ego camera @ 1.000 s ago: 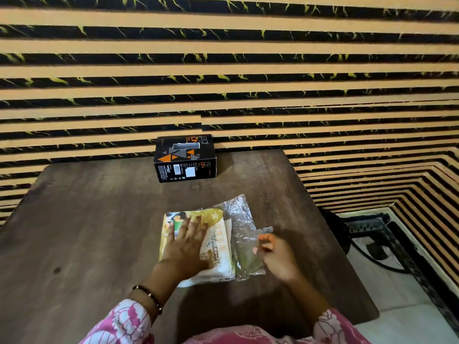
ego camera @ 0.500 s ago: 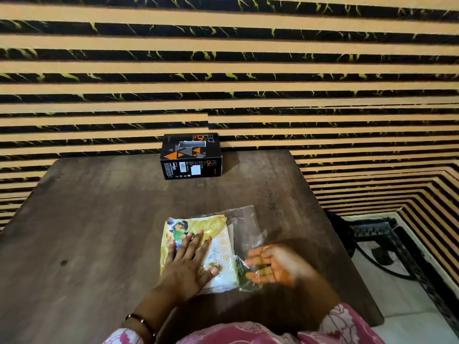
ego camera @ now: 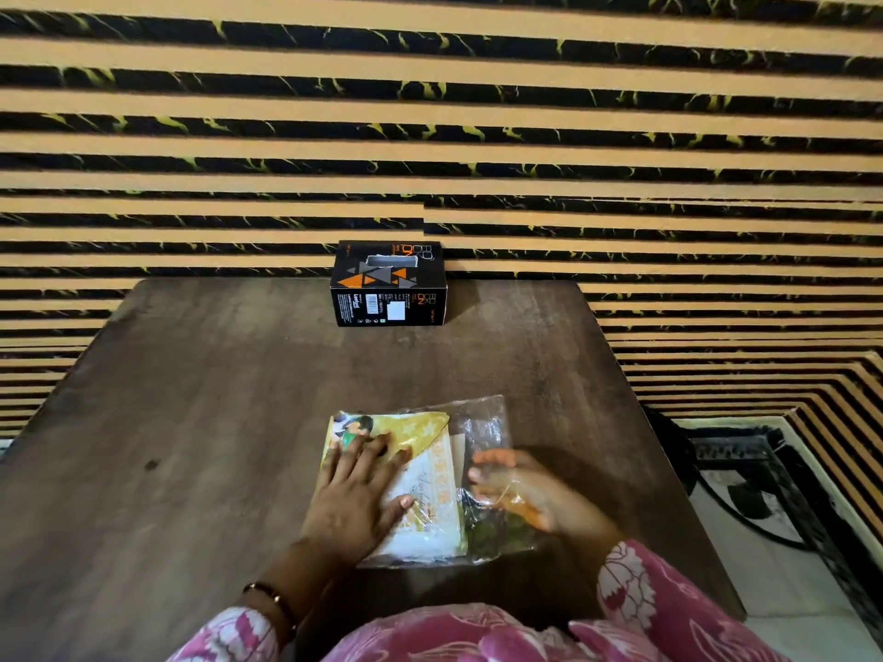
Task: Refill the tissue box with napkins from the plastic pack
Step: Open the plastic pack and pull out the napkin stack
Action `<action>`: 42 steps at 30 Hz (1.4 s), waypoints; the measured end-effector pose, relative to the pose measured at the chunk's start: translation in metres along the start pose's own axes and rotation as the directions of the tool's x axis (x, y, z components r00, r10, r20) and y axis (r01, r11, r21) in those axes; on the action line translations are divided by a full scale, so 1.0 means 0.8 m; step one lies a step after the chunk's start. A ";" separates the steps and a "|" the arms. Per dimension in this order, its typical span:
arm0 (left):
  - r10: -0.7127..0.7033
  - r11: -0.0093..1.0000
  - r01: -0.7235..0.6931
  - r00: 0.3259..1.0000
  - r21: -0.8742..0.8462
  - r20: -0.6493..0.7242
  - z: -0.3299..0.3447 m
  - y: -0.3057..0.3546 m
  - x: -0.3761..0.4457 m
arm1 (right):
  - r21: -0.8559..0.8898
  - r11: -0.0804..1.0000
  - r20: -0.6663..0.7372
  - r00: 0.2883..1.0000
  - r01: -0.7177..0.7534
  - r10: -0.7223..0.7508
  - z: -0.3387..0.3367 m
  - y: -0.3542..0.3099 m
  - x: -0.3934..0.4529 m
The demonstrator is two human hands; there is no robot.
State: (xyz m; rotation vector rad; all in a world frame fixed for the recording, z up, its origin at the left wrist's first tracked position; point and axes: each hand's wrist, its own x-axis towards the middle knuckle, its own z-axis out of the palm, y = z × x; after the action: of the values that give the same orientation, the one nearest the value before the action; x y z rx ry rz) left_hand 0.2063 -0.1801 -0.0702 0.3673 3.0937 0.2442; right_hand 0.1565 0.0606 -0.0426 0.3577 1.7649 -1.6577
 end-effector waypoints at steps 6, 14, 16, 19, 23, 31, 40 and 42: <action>-0.022 1.000 0.022 1.000 0.009 -0.007 0.005 0.001 -0.006 | -0.035 0.996 -0.015 0.997 -0.078 0.078 0.024 -0.013 0.011; -0.053 0.999 0.053 0.999 0.008 -0.006 0.013 -0.003 -0.008 | -0.174 0.981 0.084 0.991 -0.090 0.106 0.057 -0.029 0.024; -0.060 0.998 0.059 0.998 -0.016 -0.023 0.013 -0.004 -0.010 | -0.125 0.991 0.121 0.991 -0.044 0.059 0.065 -0.027 0.019; -0.076 0.996 0.074 0.996 -0.047 -0.042 0.013 -0.004 -0.011 | 0.006 1.000 0.157 0.987 -0.013 0.012 0.077 -0.023 0.015; -0.056 0.997 0.054 0.997 -0.061 -0.047 0.014 -0.006 -0.010 | -0.079 0.995 0.065 0.996 0.063 -0.058 0.080 -0.019 0.017; -0.078 0.994 0.077 0.997 -0.071 -0.009 0.018 -0.027 -0.035 | 0.194 0.981 0.021 1.000 -0.006 0.002 0.000 0.010 0.001; 0.076 0.986 -0.081 0.996 -0.143 -0.035 0.006 0.035 0.014 | 0.230 0.962 -0.060 0.989 0.146 -0.135 0.045 0.003 -0.002; 0.060 0.990 -0.062 0.998 -0.129 -0.024 0.013 0.031 0.010 | 0.188 0.971 -0.096 0.987 0.146 -0.129 0.037 -0.002 -0.004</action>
State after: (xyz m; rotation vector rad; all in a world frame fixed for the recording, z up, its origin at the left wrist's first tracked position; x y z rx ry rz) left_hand 0.2043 -0.1528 -0.0767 0.4584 3.0681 0.4503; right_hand 0.1668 0.0329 -0.0380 0.4059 1.7250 -1.9476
